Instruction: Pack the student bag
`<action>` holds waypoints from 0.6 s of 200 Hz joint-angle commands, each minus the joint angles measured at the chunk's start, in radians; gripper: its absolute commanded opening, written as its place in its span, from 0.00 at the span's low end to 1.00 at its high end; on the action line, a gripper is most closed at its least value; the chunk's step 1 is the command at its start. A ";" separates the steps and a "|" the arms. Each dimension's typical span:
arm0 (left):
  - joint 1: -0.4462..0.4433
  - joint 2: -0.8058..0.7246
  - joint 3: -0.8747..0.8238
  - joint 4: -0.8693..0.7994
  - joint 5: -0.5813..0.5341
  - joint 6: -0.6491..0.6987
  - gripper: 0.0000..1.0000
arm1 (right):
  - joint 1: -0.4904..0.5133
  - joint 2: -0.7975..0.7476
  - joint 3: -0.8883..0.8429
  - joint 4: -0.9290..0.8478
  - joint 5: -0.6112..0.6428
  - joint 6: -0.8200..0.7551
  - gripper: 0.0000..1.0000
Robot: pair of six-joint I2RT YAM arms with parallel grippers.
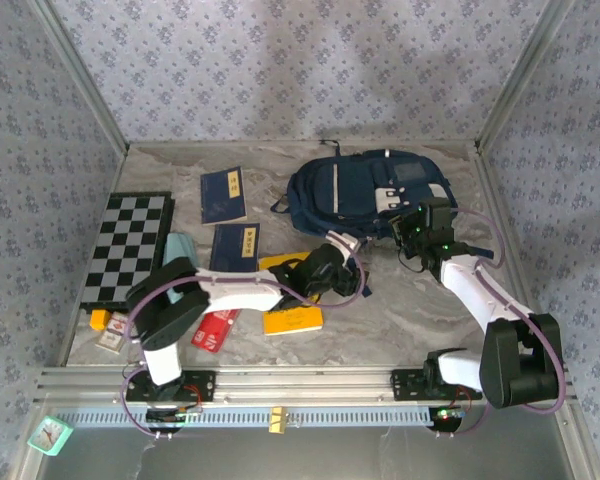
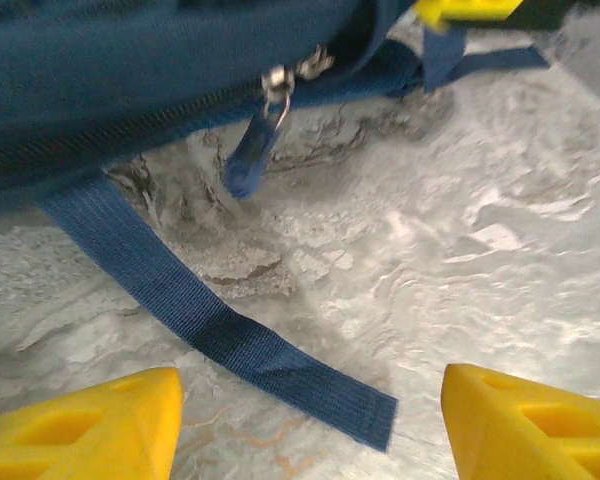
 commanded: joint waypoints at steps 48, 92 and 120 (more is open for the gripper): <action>-0.004 0.194 0.185 0.112 -0.115 0.036 0.59 | 0.030 -0.036 0.018 0.046 -0.004 0.014 0.00; 0.016 0.243 0.228 0.123 -0.189 -0.021 0.49 | 0.033 -0.036 0.001 0.053 -0.007 0.014 0.00; 0.026 0.263 0.252 0.158 -0.176 -0.005 0.43 | 0.036 -0.034 -0.007 0.052 -0.007 0.011 0.00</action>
